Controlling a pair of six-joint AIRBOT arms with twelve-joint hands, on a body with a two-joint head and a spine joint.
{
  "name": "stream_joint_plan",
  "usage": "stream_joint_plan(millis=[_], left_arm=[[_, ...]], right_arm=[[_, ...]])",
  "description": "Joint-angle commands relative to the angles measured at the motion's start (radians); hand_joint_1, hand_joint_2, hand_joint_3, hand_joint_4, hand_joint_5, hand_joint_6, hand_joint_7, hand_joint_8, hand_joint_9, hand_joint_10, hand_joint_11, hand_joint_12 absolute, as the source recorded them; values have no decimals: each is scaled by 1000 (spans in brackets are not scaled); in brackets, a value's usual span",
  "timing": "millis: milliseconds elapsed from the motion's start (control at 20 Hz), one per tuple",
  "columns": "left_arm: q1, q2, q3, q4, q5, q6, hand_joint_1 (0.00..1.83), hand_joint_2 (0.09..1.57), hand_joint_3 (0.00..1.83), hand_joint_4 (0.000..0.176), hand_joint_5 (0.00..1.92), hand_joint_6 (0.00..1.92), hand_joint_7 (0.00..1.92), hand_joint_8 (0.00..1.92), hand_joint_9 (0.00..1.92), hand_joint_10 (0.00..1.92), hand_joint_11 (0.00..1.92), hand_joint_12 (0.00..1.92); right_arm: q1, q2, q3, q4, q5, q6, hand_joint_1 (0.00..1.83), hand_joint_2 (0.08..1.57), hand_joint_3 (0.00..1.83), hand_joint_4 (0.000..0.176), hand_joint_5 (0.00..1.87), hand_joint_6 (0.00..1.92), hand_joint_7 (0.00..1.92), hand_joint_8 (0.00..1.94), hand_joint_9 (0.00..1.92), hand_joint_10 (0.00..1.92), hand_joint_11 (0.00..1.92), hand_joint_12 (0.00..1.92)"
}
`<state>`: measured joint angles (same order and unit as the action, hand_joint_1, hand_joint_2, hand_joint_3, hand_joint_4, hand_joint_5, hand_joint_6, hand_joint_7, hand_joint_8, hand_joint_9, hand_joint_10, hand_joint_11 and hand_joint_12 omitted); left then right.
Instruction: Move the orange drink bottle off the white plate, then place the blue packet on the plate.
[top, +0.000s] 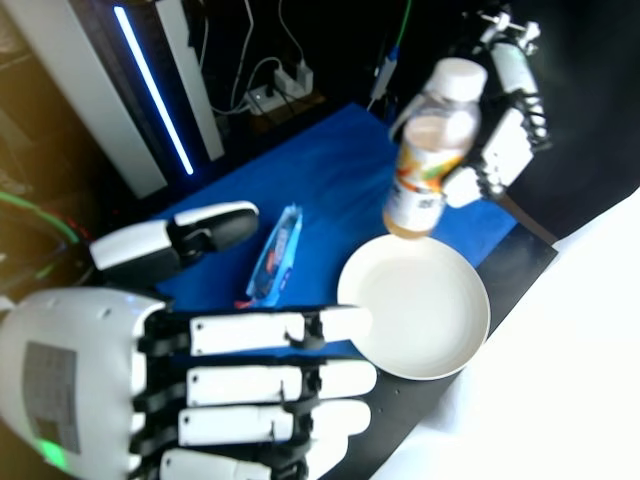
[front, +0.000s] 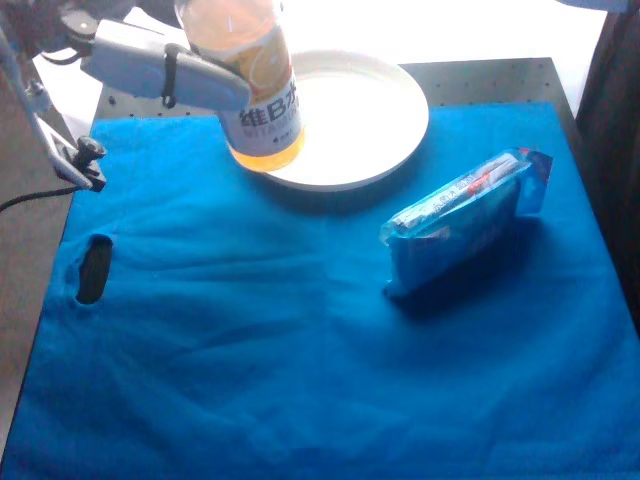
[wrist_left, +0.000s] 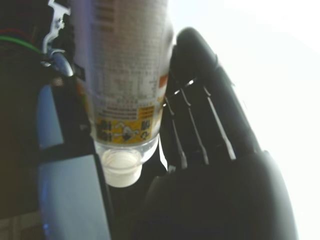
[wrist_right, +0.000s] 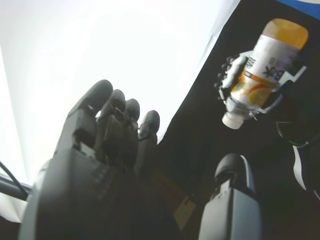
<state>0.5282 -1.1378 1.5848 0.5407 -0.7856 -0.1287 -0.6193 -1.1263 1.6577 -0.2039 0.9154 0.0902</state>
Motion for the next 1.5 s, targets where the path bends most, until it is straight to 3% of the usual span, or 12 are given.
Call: stream_joint_plan(millis=[0, 50, 150, 200, 250, 400, 500, 550, 600, 900, 1100, 1450], left_arm=[[-7, 21, -13, -82, -154, -23, 1370, 1115, 0, 0, 794, 1189, 990, 894, 1059, 1025, 867, 1041], [5, 40, -32, -82, -166, -23, 1243, 1110, 2, 0, 846, 1173, 1122, 759, 1210, 265, 965, 928], [31, 75, -68, -78, -185, -23, 1235, 1126, 0, 0, 811, 1223, 1105, 794, 1293, 121, 990, 908], [44, 97, -90, -73, -190, -19, 1235, 1126, 0, 0, 811, 1223, 1105, 794, 1293, 121, 990, 908], [52, 110, -103, -67, -192, -17, 1378, 1081, 2, 0, 814, 1148, 1077, 713, 1171, 857, 1021, 912], [86, 149, -148, -40, -188, -18, 1389, 1073, 0, 0, 819, 1120, 1104, 680, 1183, 862, 1042, 902], [117, 168, -172, -30, -187, -17, 1236, 1111, 0, 0, 868, 1146, 1113, 780, 1289, 141, 1009, 932], [121, 169, -174, -27, -184, -18, 1236, 1111, 0, 0, 868, 1146, 1113, 780, 1289, 141, 1009, 932], [125, 170, -176, -8, -170, -25, 1378, 1066, 3, 0, 881, 1063, 1089, 730, 1182, 797, 976, 914], [160, 180, -181, 32, -124, -46, 1388, 1057, 1, 0, 911, 974, 1118, 702, 1170, 862, 951, 967], [159, 169, -163, 42, -95, -46, 1395, 1053, 0, 0, 939, 894, 1115, 772, 1165, 871, 949, 1031], [158, 155, -147, 57, -69, -46, 1280, 1068, 0, 0, 1006, 789, 1155, 878, 1160, 764, 910, 1339]], right_arm=[[15, 0, 2, 51, 104, 9, 594, 869, 0, 37, 525, 0, 420, 2, 364, 9, 0, 978], [15, 0, 2, 51, 104, 9, 598, 848, 0, 40, 520, 1, 410, 0, 314, 10, 0, 849], [15, 0, 2, 52, 104, 9, 606, 851, 0, 40, 526, 1, 398, 0, 304, 5, 0, 794], [15, 0, 2, 52, 104, 9, 606, 851, 0, 40, 526, 1, 398, 0, 304, 5, 0, 794], [15, 0, 2, 52, 104, 9, 621, 854, 1, 36, 534, 1, 397, 1, 327, 8, 0, 940], [15, 0, 2, 52, 104, 9, 605, 840, 0, 45, 538, 3, 374, 6, 262, 17, 0, 776], [15, -1, 2, 52, 104, 9, 583, 847, 2, 33, 515, 0, 357, 1, 258, 4, 0, 603], [15, -1, 1, 52, 104, 9, 583, 847, 2, 33, 515, 0, 357, 1, 258, 4, 0, 603], [15, -2, 1, 51, 104, 9, 581, 853, 1, 33, 509, 0, 359, 0, 248, 1, 0, 535], [15, -5, -1, 40, 104, 9, 603, 829, 5, 21, 517, 1, 359, 0, 263, 4, 0, 607], [15, -10, -1, 32, 105, 9, 591, 833, 0, 54, 535, 4, 373, 8, 251, 7, 0, 528], [15, -14, 0, 18, 105, 9, 574, 829, 0, 59, 536, 1, 374, 0, 265, 1, 0, 588]])
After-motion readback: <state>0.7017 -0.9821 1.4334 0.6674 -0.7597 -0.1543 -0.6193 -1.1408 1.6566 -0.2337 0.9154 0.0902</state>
